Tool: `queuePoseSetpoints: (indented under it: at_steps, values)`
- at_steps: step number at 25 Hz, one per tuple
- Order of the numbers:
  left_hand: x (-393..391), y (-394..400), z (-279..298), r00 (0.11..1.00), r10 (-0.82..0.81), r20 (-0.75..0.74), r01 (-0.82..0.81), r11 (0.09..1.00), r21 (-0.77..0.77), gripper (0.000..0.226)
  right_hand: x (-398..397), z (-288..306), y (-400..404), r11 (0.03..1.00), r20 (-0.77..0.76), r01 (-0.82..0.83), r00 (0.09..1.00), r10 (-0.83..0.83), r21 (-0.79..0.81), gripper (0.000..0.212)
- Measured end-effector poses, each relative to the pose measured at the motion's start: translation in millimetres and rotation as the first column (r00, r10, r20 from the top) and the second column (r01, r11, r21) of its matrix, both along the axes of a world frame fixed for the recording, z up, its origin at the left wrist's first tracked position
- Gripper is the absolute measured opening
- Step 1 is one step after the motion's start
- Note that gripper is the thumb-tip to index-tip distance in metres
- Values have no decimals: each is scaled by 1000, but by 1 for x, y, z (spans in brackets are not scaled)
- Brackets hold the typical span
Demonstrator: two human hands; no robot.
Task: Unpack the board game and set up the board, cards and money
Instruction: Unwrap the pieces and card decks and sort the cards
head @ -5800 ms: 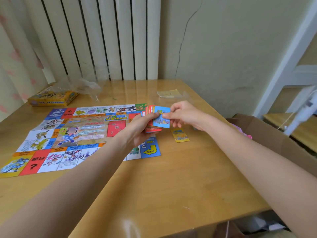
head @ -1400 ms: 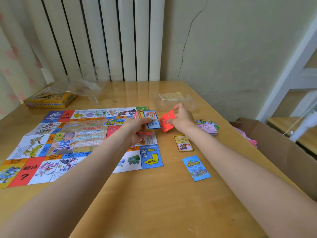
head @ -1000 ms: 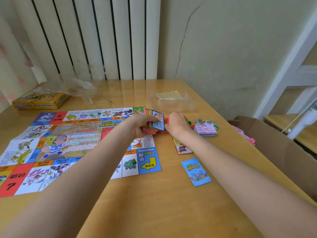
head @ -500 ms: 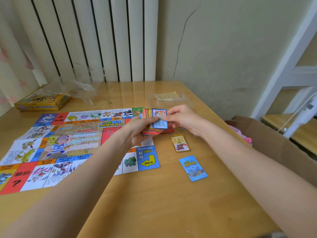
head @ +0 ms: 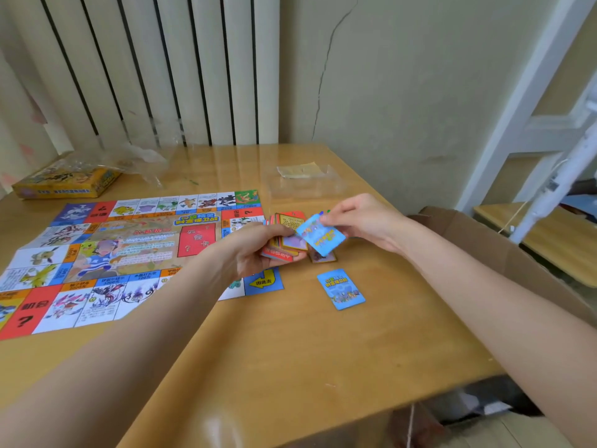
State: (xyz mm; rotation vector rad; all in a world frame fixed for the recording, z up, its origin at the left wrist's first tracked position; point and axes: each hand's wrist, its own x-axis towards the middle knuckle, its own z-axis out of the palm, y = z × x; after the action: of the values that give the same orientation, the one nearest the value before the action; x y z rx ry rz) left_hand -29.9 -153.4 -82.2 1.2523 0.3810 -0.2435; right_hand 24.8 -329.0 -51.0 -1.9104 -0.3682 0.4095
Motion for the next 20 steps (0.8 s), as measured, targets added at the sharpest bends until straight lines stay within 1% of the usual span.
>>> queuePoseSetpoints:
  at_steps: [1, 2, 3, 6, 7, 9, 11, 12, 13, 15, 17, 18, 19, 20]
  values:
    - [-2, -3, 2, 1000, -14, 5, 14, 1000, -4, 7, -2, -1, -1, 994, 57, -6, 998, 12, -112, 15]
    - [-4, -6, 4, 1000, -29, 10, 29, 1000, 1, 7, -5, -2, -1, 982, 73, -8, 997, 22, -187, 18]
    - [-6, -8, 6, 999, -44, 15, 44, 999, 16, 7, -8, -2, -3, 974, 50, -24, 998, 36, -224, 21]
    - [-14, -11, 8, 997, -61, 40, 57, 993, 103, 3, -17, 1, -11, 951, -97, -152, 987, 131, -269, 28]
    - [-16, -11, 8, 998, -45, 53, 38, 992, 119, 1, -19, 3, -15, 938, -118, -166, 984, 136, -304, 27]
    - [-18, -10, 5, 997, 10, 81, -21, 991, 129, 8, -24, 3, -21, 910, -135, -158, 984, 114, -383, 25]
    - [-21, -10, 3, 996, 34, 88, -45, 991, 129, 12, -28, -3, -21, 877, -125, -151, 987, 104, -456, 26]
    - [-22, -11, 1, 996, 30, 84, -41, 991, 129, 11, -29, -6, -20, 843, -89, -143, 990, 114, -519, 27]
    - [-23, -12, -1, 997, 28, 76, -38, 991, 126, 10, -29, -9, -18, 788, -34, -128, 990, 135, -603, 27]
    - [-24, -13, -3, 998, 39, 52, -45, 991, 123, 11, -30, -8, -13, 634, 71, -80, 975, 210, -769, 27]
    - [-23, -13, -6, 998, 45, 42, -50, 992, 120, 16, -33, -3, -9, 501, 90, -53, 962, 257, -864, 34]
    - [-23, -14, -6, 998, 41, 46, -45, 993, 109, 16, -33, -1, -7, 459, 72, -56, 963, 258, -887, 38]
    - [-22, -15, -6, 998, 38, 51, -43, 995, 93, 14, -32, 0, -5, 439, 55, -65, 965, 255, -896, 40]
    - [-22, -15, -6, 998, 39, 56, -43, 996, 81, 13, -30, 2, -3, 463, 60, -62, 968, 244, -884, 38]
